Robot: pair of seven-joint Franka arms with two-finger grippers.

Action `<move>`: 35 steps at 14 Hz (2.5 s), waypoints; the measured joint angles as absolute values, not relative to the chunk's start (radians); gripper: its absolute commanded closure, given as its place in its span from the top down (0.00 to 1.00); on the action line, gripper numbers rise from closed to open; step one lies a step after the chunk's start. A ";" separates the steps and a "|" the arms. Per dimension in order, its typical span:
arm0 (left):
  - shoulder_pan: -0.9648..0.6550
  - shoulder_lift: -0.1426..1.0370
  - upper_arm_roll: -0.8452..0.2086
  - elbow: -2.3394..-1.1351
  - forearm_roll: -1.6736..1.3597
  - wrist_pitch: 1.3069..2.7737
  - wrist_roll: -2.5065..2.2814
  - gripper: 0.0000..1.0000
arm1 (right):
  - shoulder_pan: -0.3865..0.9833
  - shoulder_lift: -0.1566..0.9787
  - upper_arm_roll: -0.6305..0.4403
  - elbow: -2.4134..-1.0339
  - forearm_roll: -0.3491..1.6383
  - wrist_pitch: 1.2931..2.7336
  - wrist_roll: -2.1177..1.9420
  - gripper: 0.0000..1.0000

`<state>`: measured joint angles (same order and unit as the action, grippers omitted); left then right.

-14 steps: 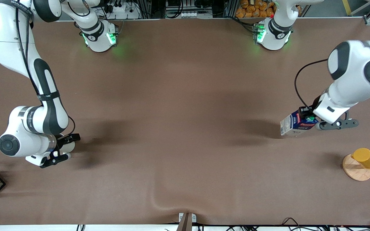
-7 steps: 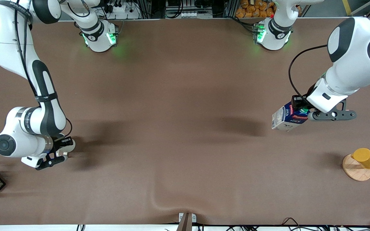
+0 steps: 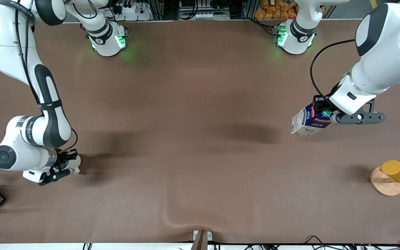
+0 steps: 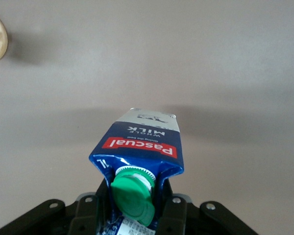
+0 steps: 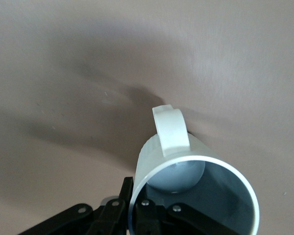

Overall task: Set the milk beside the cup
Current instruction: 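Carry the mug toward the table middle with the right gripper while the left lifts milk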

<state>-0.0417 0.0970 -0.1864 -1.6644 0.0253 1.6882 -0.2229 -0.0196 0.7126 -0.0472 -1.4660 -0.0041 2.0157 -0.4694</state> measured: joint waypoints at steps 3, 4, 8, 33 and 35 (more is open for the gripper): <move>-0.042 0.097 -0.187 -1.656 0.025 1.680 -0.224 0.24 | -0.007 0.710 0.008 -1.390 -0.003 2.018 -0.496 0.00; -0.041 0.097 -0.188 -1.652 0.025 1.675 -0.224 0.24 | -0.005 0.709 0.043 -1.367 -0.003 2.018 -0.499 0.00; -0.041 0.096 -0.190 -1.615 0.025 1.636 -0.224 0.24 | 0.043 0.709 0.178 -1.320 -0.003 2.054 -0.501 0.00; -0.057 0.110 -0.268 -1.577 -0.003 1.624 -0.362 0.24 | 0.557 0.868 0.182 -1.326 -0.004 2.412 -0.430 0.00; -0.057 0.110 -0.280 -1.576 -0.003 1.623 -0.375 0.24 | 0.555 0.868 0.163 -1.324 -0.016 2.428 -0.455 0.00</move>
<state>-0.0568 0.1100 -0.2797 -1.5760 -0.0030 1.6234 -0.3746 0.5550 0.8681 0.1631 -1.3242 -0.0156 2.4280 -0.4547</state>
